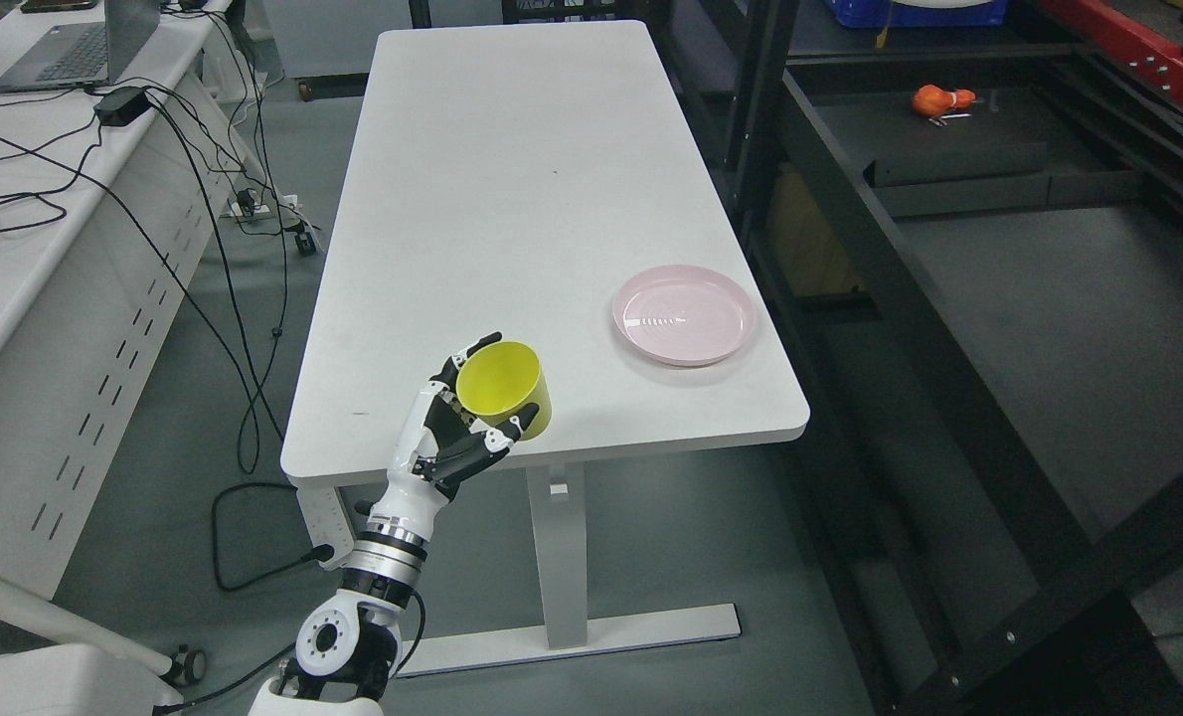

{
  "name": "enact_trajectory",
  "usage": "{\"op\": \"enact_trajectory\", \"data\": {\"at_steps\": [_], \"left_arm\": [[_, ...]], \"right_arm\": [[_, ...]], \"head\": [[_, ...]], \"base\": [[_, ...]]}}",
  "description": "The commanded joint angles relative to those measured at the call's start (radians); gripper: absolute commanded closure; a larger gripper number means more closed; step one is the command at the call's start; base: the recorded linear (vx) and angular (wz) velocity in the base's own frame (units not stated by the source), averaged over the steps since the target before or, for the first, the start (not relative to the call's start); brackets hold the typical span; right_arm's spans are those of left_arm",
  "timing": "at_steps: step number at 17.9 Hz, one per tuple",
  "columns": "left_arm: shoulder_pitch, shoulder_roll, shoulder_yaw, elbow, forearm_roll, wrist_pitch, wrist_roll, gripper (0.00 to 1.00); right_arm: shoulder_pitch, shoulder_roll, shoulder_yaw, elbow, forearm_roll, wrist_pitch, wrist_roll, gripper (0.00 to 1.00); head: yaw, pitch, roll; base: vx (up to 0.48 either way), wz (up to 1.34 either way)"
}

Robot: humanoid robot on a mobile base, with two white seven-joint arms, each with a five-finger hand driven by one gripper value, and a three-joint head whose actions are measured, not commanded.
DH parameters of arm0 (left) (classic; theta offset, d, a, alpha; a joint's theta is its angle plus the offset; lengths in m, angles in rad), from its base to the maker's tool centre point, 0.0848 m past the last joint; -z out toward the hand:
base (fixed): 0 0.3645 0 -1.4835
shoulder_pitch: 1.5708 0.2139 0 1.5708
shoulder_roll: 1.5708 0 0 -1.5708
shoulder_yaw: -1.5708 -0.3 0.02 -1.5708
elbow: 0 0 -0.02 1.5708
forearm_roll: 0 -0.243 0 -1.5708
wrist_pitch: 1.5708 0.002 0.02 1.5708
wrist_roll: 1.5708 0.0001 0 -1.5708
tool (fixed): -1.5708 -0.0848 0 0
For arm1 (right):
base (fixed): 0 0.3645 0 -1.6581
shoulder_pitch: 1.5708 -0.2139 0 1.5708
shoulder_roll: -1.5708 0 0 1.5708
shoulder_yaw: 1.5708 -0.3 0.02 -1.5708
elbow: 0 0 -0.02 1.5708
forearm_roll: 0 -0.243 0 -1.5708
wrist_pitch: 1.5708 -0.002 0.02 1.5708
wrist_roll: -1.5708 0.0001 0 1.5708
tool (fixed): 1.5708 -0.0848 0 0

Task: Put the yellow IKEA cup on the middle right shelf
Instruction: 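Hold the cup in the left hand while turning toward the shelves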

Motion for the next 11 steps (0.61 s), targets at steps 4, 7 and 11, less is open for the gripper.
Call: {"op": "enact_trajectory", "data": {"at_steps": [4, 7, 11], "left_arm": [[-0.021, 0.017, 0.005, -0.012, 0.001, 0.000, 0.000, 0.98], [-0.033, 0.017, 0.014, -0.009, 0.001, 0.000, 0.001, 0.98], [-0.038, 0.017, 0.014, -0.018, 0.001, -0.002, 0.001, 0.98]], "right_arm": [[0.014, -0.017, 0.017, 0.000, -0.025, -0.001, 0.001, 0.01], [0.014, -0.017, 0.017, 0.000, -0.025, -0.001, 0.001, 0.01], [0.014, -0.017, 0.017, 0.000, -0.025, -0.001, 0.001, 0.01]], "head": [[0.0000, 0.000, 0.000], [0.0000, 0.000, 0.000], [0.0000, 0.000, 0.000]], "base": [[-0.242, -0.19], [-0.228, -0.17], [-0.249, -0.20]]}}
